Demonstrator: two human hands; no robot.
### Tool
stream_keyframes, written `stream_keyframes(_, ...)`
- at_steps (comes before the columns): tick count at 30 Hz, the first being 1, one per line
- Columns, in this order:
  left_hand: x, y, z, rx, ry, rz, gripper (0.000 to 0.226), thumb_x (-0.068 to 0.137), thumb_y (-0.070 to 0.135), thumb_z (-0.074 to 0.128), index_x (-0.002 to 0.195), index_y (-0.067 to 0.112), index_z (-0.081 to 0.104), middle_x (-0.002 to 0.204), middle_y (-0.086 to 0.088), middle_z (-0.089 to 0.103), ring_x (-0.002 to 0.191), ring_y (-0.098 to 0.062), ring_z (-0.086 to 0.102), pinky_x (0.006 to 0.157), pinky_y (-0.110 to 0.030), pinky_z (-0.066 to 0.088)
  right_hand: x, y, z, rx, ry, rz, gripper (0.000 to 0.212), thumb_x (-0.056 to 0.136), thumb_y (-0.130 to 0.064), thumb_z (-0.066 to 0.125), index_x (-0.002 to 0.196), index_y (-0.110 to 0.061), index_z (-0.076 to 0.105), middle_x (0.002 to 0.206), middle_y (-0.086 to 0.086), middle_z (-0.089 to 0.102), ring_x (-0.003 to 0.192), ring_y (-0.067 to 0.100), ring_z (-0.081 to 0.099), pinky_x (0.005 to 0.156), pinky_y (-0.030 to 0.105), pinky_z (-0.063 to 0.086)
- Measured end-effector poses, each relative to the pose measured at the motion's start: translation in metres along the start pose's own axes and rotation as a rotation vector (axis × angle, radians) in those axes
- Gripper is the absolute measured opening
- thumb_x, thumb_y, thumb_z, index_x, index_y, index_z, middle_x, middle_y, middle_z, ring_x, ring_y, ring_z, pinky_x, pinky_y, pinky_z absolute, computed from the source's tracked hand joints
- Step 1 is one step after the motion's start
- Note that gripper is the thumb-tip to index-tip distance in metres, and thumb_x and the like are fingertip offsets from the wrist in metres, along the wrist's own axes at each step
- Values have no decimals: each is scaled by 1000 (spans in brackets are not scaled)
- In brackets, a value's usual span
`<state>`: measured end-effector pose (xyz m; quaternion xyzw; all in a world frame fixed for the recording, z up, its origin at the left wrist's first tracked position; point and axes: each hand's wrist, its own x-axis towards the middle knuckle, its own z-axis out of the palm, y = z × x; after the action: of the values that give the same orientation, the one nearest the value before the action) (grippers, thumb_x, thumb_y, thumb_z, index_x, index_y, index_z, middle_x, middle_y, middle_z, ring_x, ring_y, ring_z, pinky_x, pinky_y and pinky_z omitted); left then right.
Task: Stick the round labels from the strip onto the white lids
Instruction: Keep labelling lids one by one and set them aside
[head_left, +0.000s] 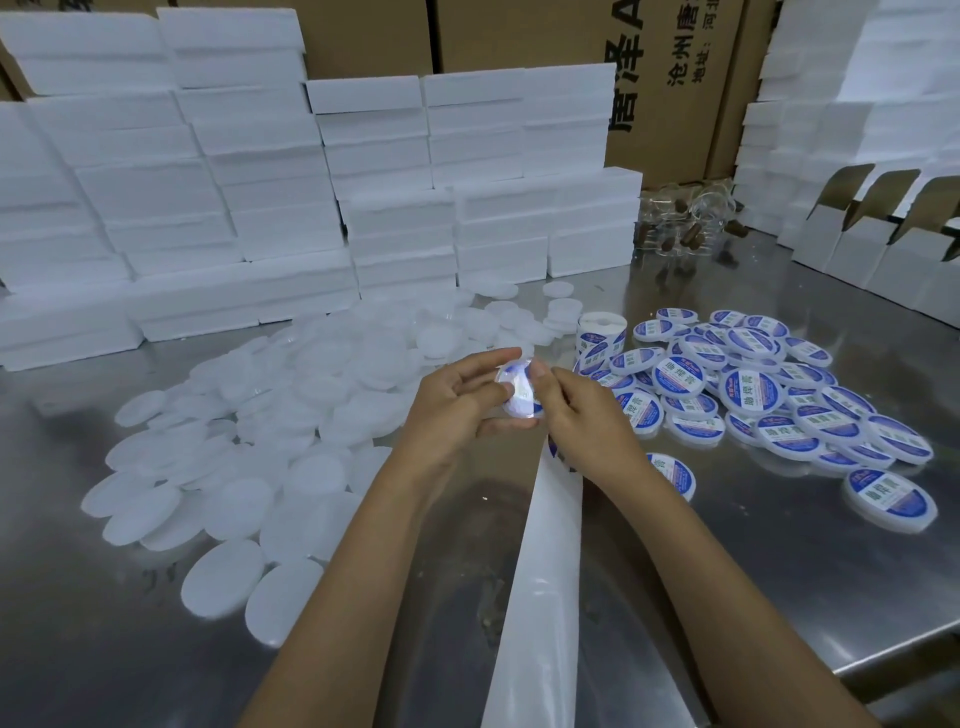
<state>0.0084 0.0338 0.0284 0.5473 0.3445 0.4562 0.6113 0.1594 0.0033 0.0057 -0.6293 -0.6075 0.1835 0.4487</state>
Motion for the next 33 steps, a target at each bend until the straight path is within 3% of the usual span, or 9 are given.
stream_keyframes(2,1,-1,-2,22,55,12,30,94,-4,63,114,15,74,105,-5,78,92,-20,76,72,-31,62,2,2,-10,39,-137,38,48,104,-48,38,97,-10,67,79,3,67,78,19,64,78,39,52)
stream_keyframes(4,1,-2,-3,6,86,31,30,93,2,68,118,17,72,98,-1,79,90,-18,76,70,-26,60,4,5,-21,125,-209,94,44,103,-46,42,88,-13,67,71,-6,66,71,11,62,71,28,51)
stream_keyframes(6,1,-3,-3,-15,103,29,33,92,12,72,124,21,69,103,0,78,93,-18,75,72,-27,60,8,9,-30,247,-116,175,43,103,-44,45,77,-16,65,55,-13,58,54,3,53,54,14,44)
stream_keyframes(8,1,-3,-3,-13,113,14,32,94,19,71,125,23,69,111,-1,76,99,-19,74,74,-30,61,14,15,-40,426,58,313,43,103,-44,47,79,-15,67,54,-7,56,45,5,47,43,16,38)
stream_keyframes(12,1,-5,-2,16,145,-33,22,95,14,69,116,17,72,109,-4,76,101,-28,73,68,-31,60,25,32,-59,888,217,579,40,106,-39,42,90,-10,65,63,-3,51,49,8,41,40,19,34)
stream_keyframes(18,4,-7,-7,20,164,-81,18,95,12,66,110,16,74,103,-4,78,90,-24,72,63,-30,58,32,50,-73,1287,376,610,38,107,-36,39,95,-8,62,66,-2,48,52,6,40,41,15,37)
stream_keyframes(24,3,-7,-8,21,160,-98,18,96,12,64,110,16,74,103,-5,77,87,-24,71,62,-30,58,35,56,-78,1355,418,591,41,108,-36,35,105,-7,64,68,-1,50,57,6,41,44,16,38)
stream_keyframes(33,3,-10,-10,89,185,-149,19,97,11,61,112,14,72,104,-8,77,81,-20,70,71,-35,62,34,54,-73,1251,419,606,31,106,-31,44,94,-11,64,66,-2,51,55,7,44,45,16,41)
